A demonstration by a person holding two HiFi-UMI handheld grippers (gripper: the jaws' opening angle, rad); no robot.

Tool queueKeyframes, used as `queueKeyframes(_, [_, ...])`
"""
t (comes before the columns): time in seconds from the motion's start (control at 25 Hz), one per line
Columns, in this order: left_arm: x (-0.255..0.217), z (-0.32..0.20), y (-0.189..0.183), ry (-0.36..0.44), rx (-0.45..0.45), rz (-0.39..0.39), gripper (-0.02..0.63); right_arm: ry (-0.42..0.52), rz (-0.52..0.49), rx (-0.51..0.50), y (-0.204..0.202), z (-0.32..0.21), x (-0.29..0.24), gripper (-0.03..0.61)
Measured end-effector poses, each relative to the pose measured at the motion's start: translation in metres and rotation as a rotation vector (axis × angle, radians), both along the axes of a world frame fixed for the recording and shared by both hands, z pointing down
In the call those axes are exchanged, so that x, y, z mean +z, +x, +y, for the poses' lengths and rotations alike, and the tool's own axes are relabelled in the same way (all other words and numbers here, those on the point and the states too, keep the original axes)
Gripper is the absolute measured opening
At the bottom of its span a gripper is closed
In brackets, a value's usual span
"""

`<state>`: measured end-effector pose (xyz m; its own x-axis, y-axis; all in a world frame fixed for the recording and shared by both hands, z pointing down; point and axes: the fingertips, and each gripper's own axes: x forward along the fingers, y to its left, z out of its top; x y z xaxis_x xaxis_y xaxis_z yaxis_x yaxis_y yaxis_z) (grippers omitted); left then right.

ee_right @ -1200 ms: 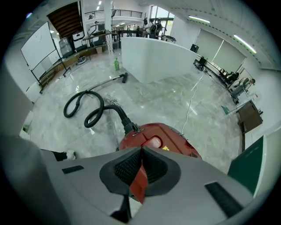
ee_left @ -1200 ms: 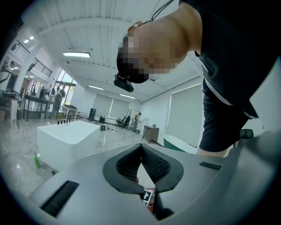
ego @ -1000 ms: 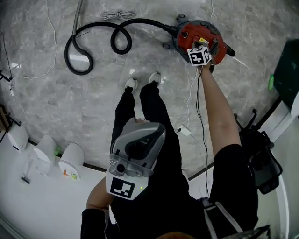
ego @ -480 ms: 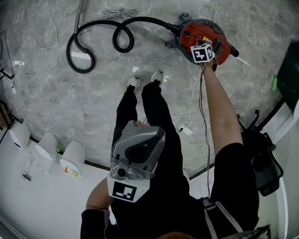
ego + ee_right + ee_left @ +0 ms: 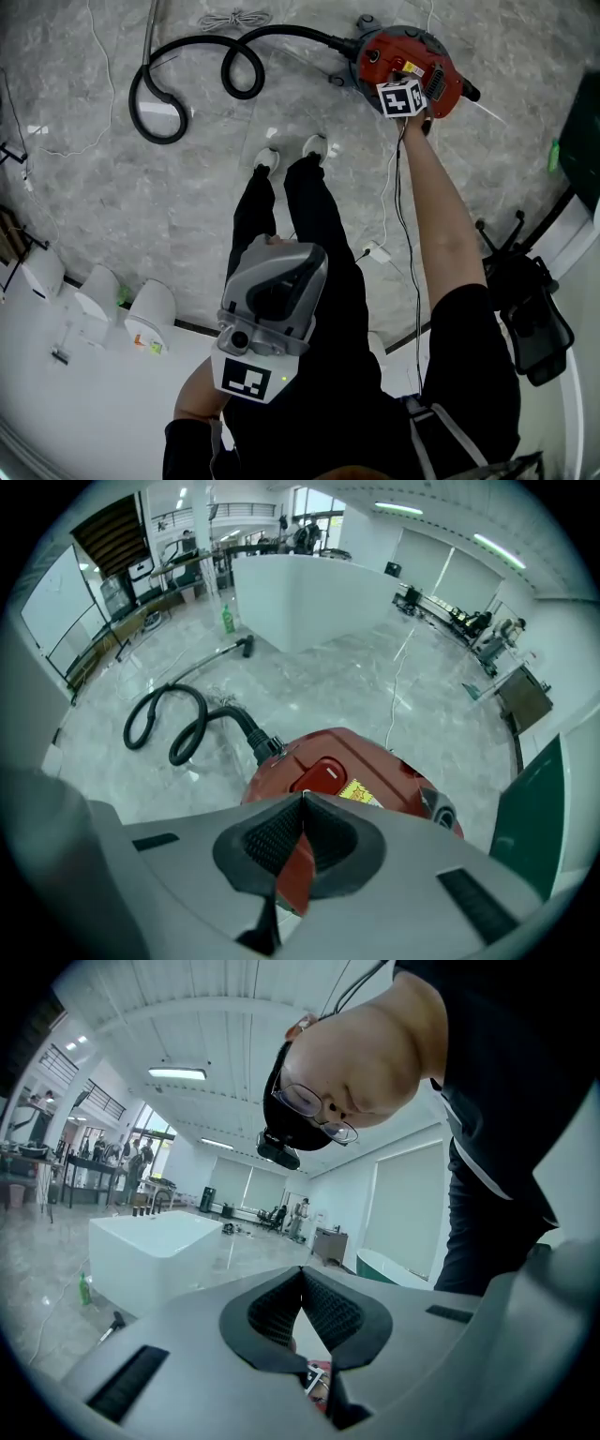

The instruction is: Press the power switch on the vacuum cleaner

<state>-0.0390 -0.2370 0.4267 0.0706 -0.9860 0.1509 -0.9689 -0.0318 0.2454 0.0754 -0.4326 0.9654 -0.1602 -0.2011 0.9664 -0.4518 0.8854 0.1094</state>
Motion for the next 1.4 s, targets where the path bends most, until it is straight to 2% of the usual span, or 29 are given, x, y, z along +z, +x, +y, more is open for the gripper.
queueKeyframes(0.16, [-0.028, 0.006, -0.003, 0.050, -0.012, 0.074, 0.014, 0.054, -0.124, 0.071, -0.005, -0.002, -0.042, 0.019])
queueKeyframes(0.32, [-0.051, 0.011, 0.001, 0.087, 0.011, 0.060, 0.014, 0.158, -0.251, 0.098, -0.013, -0.012, -0.107, 0.020])
queueKeyframes(0.48, [-0.072, 0.018, 0.005, 0.124, 0.037, 0.088, 0.014, 0.267, -0.378, 0.149, -0.008, -0.008, -0.182, 0.018])
queueKeyframes(0.68, [-0.096, 0.030, 0.008, 0.168, 0.080, 0.104, 0.014, 0.329, -0.529, 0.259, 0.005, 0.026, -0.279, 0.018])
queueKeyframes(0.8, [-0.118, 0.042, 0.002, 0.194, 0.080, 0.097, 0.014, 0.341, -0.647, 0.353, 0.013, 0.064, -0.353, 0.018])
queueKeyframes(0.92, [-0.141, 0.056, -0.004, 0.219, 0.091, 0.093, 0.014, 0.384, -0.748, 0.403, 0.014, 0.100, -0.431, 0.018])
queueKeyframes(1.04, [-0.161, 0.073, -0.004, 0.232, 0.112, 0.088, 0.014, 0.465, -0.798, 0.393, 0.016, 0.132, -0.504, 0.018])
queueKeyframes(1.28, [-0.192, 0.113, -0.002, 0.247, 0.208, 0.044, 0.014, 0.698, -0.903, 0.363, 0.038, 0.176, -0.660, 0.020])
queueKeyframes(1.4, [-0.200, 0.131, -0.006, 0.263, 0.207, 0.069, 0.014, 0.755, -0.958, 0.323, 0.036, 0.215, -0.716, 0.020])
